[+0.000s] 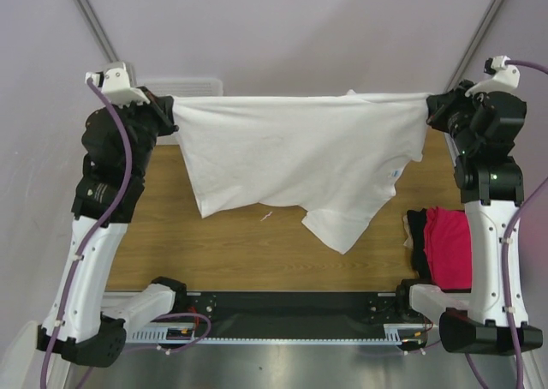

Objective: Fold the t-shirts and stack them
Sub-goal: Flatten the tshirt out

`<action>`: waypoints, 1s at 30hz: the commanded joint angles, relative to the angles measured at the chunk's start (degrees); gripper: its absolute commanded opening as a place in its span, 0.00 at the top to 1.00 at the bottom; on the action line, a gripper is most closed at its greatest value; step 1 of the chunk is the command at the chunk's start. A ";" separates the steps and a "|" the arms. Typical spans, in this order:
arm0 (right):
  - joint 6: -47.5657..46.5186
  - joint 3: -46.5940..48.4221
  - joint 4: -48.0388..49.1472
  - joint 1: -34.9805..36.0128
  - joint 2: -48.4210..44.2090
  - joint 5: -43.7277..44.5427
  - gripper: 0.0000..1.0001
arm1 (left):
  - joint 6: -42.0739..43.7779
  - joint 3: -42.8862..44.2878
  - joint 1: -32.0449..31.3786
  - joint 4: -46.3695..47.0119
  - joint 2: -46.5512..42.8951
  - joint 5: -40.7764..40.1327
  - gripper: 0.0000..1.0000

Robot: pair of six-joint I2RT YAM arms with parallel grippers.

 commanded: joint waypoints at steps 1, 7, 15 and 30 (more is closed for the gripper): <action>-1.55 2.75 8.85 -0.91 1.84 -0.87 1.00 | 1.41 2.52 0.96 5.49 1.23 -4.39 1.00; -0.32 6.95 11.59 -0.91 5.01 -5.54 1.00 | 1.06 2.70 0.96 7.43 1.85 -2.45 1.00; -1.72 8.20 7.21 -0.91 0.54 -3.09 1.00 | 1.94 1.65 0.96 5.59 -2.45 -4.38 1.00; -2.52 17.77 -9.75 -0.91 -10.10 -1.59 1.00 | 0.36 3.14 0.96 -5.47 -15.02 -0.78 1.00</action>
